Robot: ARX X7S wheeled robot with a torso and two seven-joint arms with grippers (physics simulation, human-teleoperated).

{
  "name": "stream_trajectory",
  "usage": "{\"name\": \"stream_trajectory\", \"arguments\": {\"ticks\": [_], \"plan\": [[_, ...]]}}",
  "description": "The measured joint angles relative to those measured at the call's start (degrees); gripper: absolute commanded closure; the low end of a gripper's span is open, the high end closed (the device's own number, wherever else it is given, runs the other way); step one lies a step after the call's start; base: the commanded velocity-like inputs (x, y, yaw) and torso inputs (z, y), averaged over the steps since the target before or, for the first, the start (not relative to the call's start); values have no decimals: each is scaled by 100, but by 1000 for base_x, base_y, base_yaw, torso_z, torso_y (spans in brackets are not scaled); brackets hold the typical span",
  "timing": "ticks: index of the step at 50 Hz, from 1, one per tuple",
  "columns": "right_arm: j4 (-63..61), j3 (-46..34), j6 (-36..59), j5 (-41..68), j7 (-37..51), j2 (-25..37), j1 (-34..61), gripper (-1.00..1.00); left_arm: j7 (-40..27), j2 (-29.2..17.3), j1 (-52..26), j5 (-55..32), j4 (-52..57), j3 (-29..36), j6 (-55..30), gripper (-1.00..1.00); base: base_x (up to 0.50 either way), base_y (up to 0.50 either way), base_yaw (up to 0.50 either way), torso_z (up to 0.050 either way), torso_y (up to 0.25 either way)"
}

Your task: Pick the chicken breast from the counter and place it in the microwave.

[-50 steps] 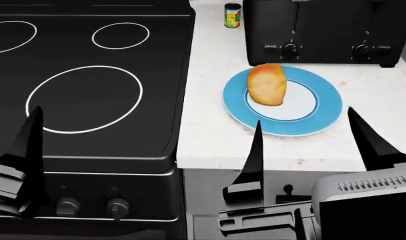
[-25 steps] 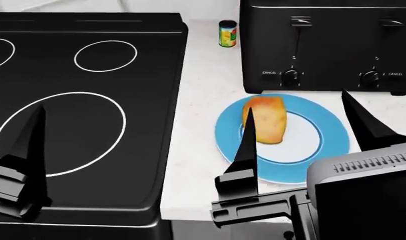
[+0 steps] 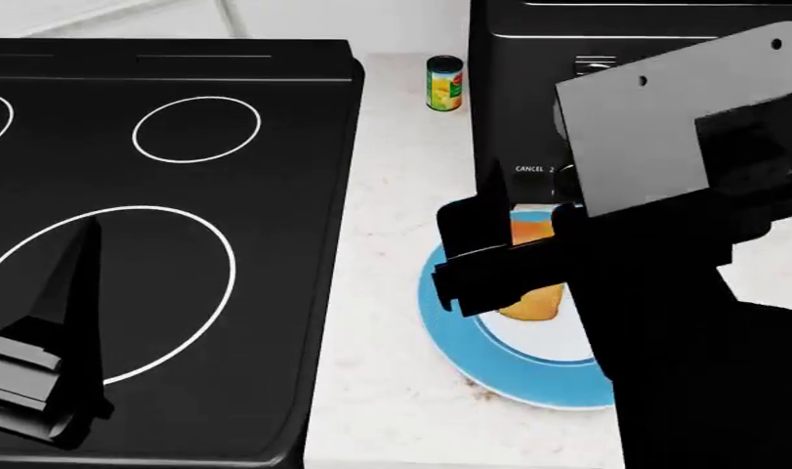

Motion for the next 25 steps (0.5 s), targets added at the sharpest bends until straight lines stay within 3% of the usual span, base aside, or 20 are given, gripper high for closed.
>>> {"name": "stream_trajectory", "arguments": {"ticks": [12, 25], "plan": [[1301, -815, 41, -519, -667, -171, 852, -100, -50, -86, 78, -55, -30, 45, 158, -100, 0, 0, 0, 0, 0], [2510, -1689, -487, -1328, -1446, -401, 1113, -100, -30, -209, 230, -93, -81, 35, 378, -100, 0, 0, 0, 0, 0]]}}
